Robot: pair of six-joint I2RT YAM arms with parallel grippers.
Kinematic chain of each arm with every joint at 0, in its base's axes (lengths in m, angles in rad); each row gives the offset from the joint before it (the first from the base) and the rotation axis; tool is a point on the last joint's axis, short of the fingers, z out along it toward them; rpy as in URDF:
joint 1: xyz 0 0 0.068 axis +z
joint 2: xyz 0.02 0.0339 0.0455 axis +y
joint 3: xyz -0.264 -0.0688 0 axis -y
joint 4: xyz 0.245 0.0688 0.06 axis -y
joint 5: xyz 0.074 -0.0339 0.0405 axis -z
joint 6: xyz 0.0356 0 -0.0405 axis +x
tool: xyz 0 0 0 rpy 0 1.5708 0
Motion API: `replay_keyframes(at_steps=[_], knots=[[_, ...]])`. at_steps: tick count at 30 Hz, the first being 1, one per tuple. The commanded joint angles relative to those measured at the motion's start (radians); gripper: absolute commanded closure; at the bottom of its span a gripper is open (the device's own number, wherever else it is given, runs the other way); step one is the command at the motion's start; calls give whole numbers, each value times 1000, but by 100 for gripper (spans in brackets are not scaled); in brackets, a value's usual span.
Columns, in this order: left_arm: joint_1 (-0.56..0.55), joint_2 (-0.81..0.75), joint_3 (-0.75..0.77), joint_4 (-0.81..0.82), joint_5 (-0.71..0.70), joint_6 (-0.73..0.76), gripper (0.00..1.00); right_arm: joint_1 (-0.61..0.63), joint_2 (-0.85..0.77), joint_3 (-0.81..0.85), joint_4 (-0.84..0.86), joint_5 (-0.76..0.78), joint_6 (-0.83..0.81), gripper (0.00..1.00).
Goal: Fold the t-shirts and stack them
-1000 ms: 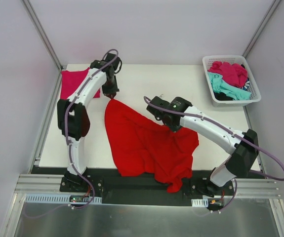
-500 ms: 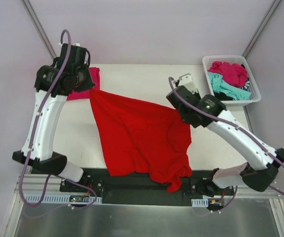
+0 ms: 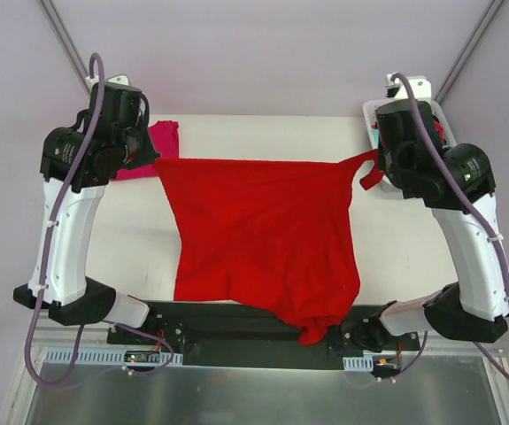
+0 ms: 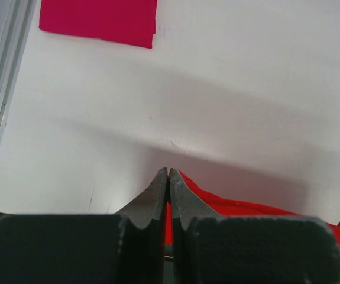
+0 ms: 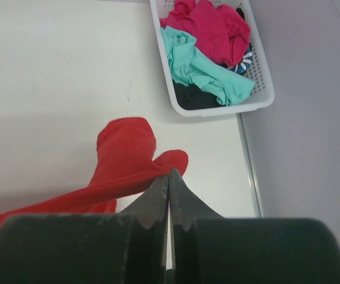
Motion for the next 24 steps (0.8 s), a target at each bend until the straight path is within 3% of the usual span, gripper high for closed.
replay_keyframes(at_steps=[1, 13, 16, 18, 21, 24], knots=[[7, 4, 22, -130, -39, -9, 100, -111, -71, -20, -229, -111, 31, 99], [18, -7, -1, -134, -39, -24, 100, -174, -102, -123, -211, -235, 29, 99], [18, 9, -44, -127, -28, -21, 100, -174, -106, -216, -185, -304, 34, 99], [18, 9, -85, -102, -13, -20, 100, -172, -94, -298, -162, -443, 28, 98], [18, 18, -136, -70, -1, -24, 100, -151, -36, -482, -101, -520, 21, 88], [18, 18, -206, -30, -4, -27, 100, -103, 53, -560, -29, -566, 18, 64]])
